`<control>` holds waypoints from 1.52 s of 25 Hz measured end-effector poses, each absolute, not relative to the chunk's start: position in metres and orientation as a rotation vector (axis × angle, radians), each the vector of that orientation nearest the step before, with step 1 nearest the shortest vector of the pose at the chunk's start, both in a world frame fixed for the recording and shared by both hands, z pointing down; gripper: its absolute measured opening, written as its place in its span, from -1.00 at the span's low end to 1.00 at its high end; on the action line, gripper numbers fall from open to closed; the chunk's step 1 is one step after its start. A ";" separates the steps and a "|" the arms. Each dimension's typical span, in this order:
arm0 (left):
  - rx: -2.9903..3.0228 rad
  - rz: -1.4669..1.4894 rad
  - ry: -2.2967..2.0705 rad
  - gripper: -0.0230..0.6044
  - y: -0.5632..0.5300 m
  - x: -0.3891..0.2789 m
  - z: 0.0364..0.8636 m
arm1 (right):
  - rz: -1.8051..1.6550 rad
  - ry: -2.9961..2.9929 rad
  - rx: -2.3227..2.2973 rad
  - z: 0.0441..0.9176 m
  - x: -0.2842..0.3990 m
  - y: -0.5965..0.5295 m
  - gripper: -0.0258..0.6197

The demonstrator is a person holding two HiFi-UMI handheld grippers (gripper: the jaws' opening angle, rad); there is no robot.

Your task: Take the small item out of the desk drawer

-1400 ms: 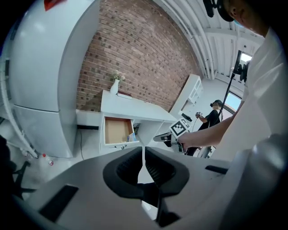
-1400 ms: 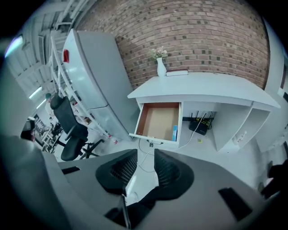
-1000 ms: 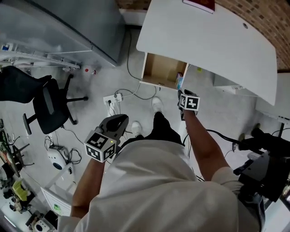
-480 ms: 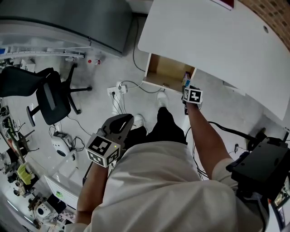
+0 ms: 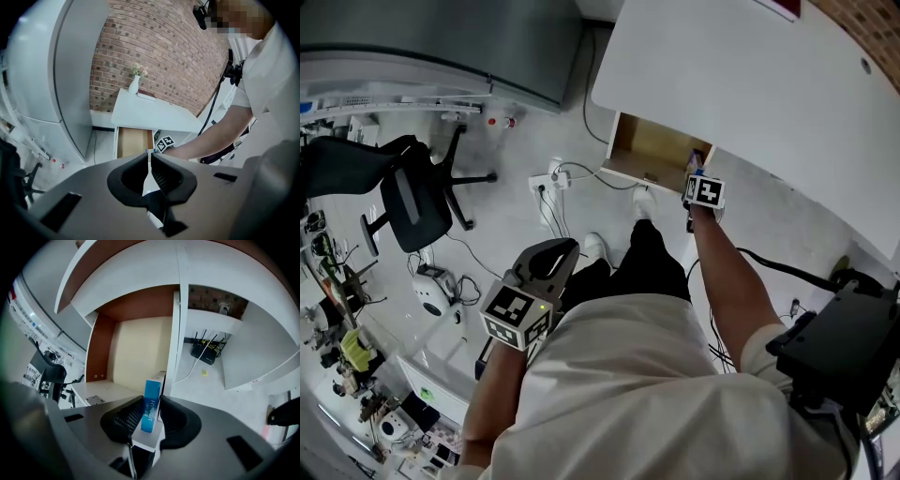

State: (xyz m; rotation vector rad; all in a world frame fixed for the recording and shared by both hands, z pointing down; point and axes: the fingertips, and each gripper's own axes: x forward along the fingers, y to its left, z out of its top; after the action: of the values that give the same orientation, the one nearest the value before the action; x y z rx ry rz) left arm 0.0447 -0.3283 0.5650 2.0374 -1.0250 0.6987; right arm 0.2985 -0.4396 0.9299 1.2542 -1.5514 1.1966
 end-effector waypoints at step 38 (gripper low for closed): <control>2.257 0.453 -1.107 -0.83 -0.224 -0.061 0.495 | 1.000 -1.782 1.313 0.710 0.240 -0.336 -0.57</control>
State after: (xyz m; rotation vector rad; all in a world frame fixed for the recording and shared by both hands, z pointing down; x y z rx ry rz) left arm -0.0612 -0.2239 0.4948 2.2568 -1.1070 0.4531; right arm 0.2396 -0.3365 0.7098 1.3127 -1.7823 0.9998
